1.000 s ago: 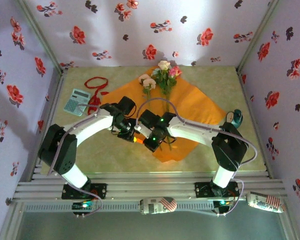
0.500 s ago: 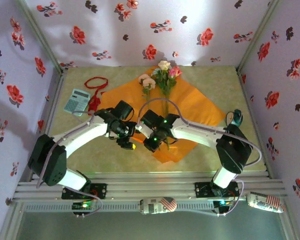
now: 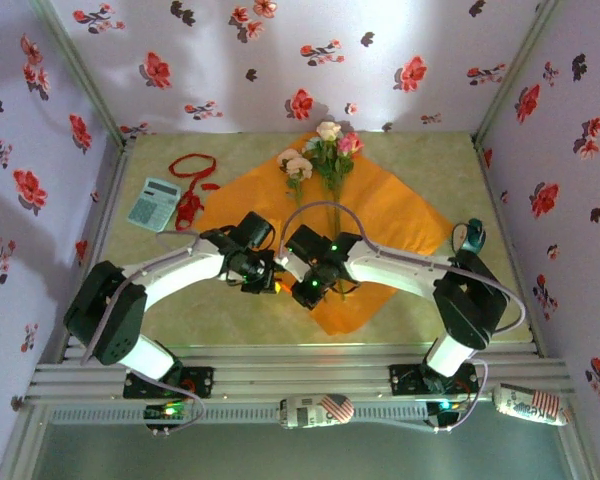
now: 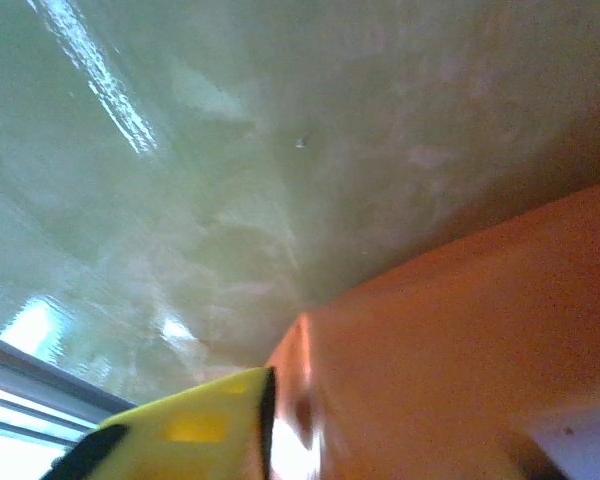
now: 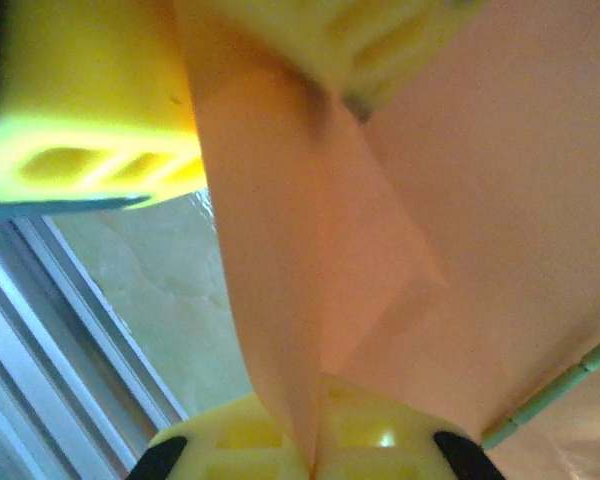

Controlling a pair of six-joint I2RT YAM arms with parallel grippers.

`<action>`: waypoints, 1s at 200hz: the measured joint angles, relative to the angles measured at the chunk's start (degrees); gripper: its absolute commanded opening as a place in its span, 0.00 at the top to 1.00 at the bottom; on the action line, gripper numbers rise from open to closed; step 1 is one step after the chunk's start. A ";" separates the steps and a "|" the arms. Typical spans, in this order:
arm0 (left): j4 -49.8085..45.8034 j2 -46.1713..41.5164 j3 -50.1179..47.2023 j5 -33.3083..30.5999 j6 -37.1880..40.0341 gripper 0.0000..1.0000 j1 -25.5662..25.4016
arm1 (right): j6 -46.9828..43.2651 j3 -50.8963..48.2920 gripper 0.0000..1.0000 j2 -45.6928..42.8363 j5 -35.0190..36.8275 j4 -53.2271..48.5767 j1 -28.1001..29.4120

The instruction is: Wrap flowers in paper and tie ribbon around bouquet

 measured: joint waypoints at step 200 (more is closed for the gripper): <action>5.01 0.63 -2.05 1.18 0.59 1.00 1.07 | 7.78 -11.78 0.20 -16.87 2.93 -1.29 7.28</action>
